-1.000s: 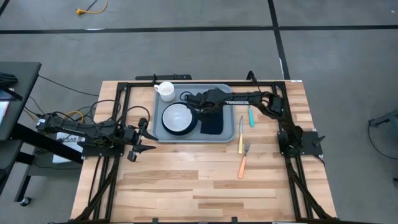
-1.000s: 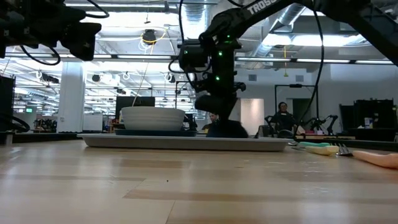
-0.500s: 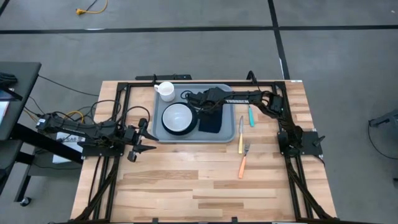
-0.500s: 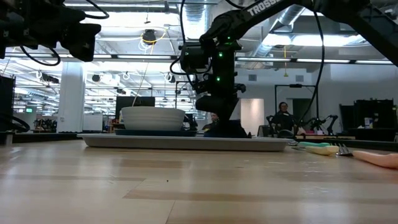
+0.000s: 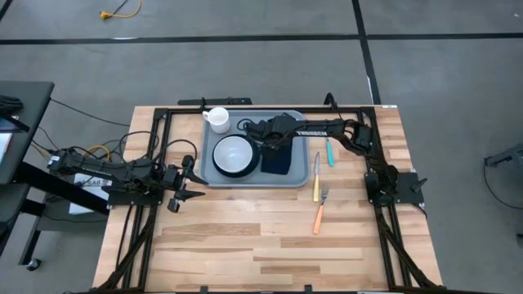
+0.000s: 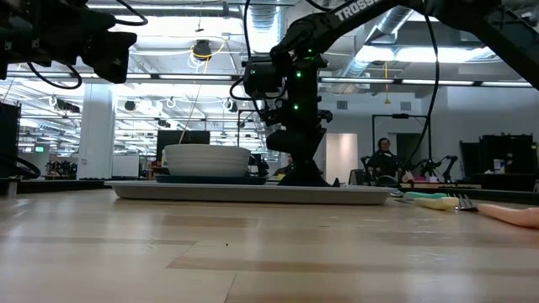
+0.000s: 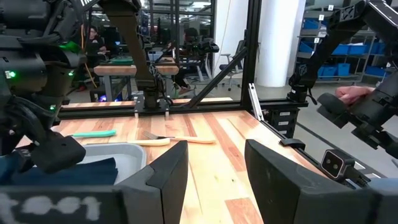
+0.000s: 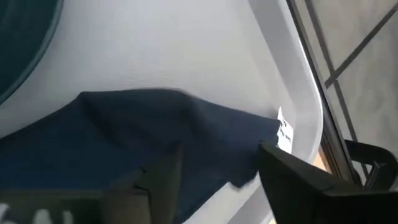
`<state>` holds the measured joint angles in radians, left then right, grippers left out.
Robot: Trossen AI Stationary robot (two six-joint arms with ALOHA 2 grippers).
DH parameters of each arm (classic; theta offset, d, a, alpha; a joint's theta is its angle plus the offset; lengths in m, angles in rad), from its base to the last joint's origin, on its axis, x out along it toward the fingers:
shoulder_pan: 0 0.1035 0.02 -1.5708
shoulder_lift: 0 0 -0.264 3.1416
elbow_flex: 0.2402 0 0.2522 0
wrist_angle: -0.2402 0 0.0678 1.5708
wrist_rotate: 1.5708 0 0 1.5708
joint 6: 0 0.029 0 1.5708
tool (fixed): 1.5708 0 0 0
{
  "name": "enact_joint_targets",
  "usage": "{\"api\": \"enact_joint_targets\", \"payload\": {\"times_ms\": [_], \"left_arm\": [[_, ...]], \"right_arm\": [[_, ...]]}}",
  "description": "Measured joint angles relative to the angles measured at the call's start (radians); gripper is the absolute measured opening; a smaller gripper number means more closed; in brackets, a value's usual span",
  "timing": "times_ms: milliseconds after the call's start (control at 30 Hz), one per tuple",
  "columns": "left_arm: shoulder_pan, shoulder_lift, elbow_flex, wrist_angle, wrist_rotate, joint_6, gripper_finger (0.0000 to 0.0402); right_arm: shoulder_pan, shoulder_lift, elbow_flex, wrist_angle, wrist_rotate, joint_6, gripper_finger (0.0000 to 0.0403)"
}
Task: Set up tray
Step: Put the dark blue napkin on the right side of the black plate, then put the orange fork on the dark blue napkin
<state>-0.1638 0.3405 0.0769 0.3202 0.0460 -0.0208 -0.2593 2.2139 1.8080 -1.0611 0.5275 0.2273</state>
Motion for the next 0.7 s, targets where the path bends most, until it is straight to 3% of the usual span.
{"api": "enact_joint_targets", "payload": {"times_ms": [200, 367, 433, 567, 700], "left_arm": [[0.0, 0.0, 0.0, 0.0, 0.0, 0.0, 0.0148], [0.0, 0.0, 0.0, 0.0, 0.0, 0.0, 0.0148], [0.0, 0.0, 0.0, 0.0, 0.0, 0.0, 0.0148], [0.0, 0.0, 0.0, 0.0, 0.0, 0.0, 0.0148], [0.0, 0.0, 0.0, 0.0, 0.0, 0.0, 0.0148]], "right_arm": [[0.018, -0.009, -0.001, -0.015, 0.123, 0.0, 0.0234], [0.052, -0.043, 0.0, -0.018, 0.277, 0.008, 0.0224], [0.067, -0.058, 0.0, -0.019, 0.294, 0.008, 0.0216], [0.098, -0.072, 0.0, -0.025, 0.225, 0.011, 0.0193], [0.121, -0.071, 0.0, -0.063, 0.023, 0.042, 0.015]]}}
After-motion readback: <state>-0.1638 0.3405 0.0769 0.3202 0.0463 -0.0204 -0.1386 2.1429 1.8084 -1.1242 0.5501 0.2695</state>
